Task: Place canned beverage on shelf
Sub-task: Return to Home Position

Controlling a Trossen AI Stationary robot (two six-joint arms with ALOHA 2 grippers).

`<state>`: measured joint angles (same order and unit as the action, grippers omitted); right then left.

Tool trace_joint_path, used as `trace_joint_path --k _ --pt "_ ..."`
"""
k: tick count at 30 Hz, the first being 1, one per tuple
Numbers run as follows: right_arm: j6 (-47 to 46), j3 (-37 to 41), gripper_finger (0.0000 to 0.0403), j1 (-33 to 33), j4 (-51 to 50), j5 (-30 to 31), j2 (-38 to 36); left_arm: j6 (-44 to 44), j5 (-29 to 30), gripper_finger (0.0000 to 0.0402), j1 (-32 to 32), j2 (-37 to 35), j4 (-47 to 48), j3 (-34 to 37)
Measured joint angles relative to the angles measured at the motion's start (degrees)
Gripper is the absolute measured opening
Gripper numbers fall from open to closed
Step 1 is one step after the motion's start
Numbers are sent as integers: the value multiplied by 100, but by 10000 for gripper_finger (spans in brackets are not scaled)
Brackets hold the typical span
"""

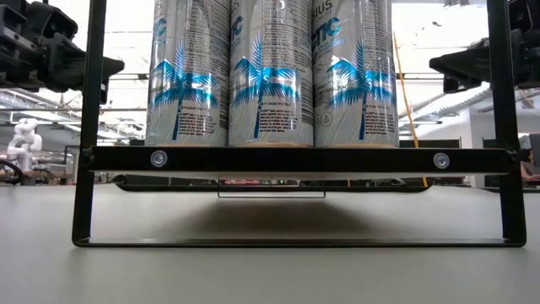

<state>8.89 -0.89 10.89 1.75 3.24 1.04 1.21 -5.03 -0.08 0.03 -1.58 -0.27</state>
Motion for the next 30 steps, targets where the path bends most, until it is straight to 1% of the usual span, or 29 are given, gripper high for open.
trace_joint_path --k 5,16,23,30 --pt "155 0 0 -113 18 134 0 -2 34 1 -1 0 3 2" --pt "17 1 0 -680 -7 106 0 -15 55 1 -1 0 4 1" --pt "75 0 0 -783 -17 99 0 -19 234 2 0 0 41 1" --pt "41 0 0 -782 -15 101 0 -17 223 2 12 0 41 1"
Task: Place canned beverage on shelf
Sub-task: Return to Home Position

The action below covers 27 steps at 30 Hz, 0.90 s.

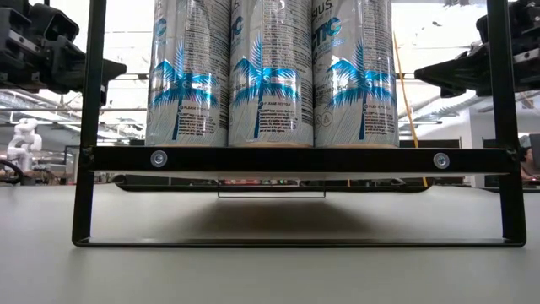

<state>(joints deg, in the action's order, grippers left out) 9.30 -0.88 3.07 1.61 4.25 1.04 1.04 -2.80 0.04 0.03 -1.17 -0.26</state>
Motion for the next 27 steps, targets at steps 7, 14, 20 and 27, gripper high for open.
trace_joint_path --k 7,14,20,27 --pt "-302 2 0 0 0 4 0 153 -294 1 182 0 -57 1" --pt "-262 2 0 0 13 9 0 119 -274 0 312 0 -55 -1" --pt "-262 2 0 0 21 11 0 -135 -267 0 312 0 -52 -1" --pt "-262 2 0 0 28 13 0 -2 -256 0 312 0 -48 -1"
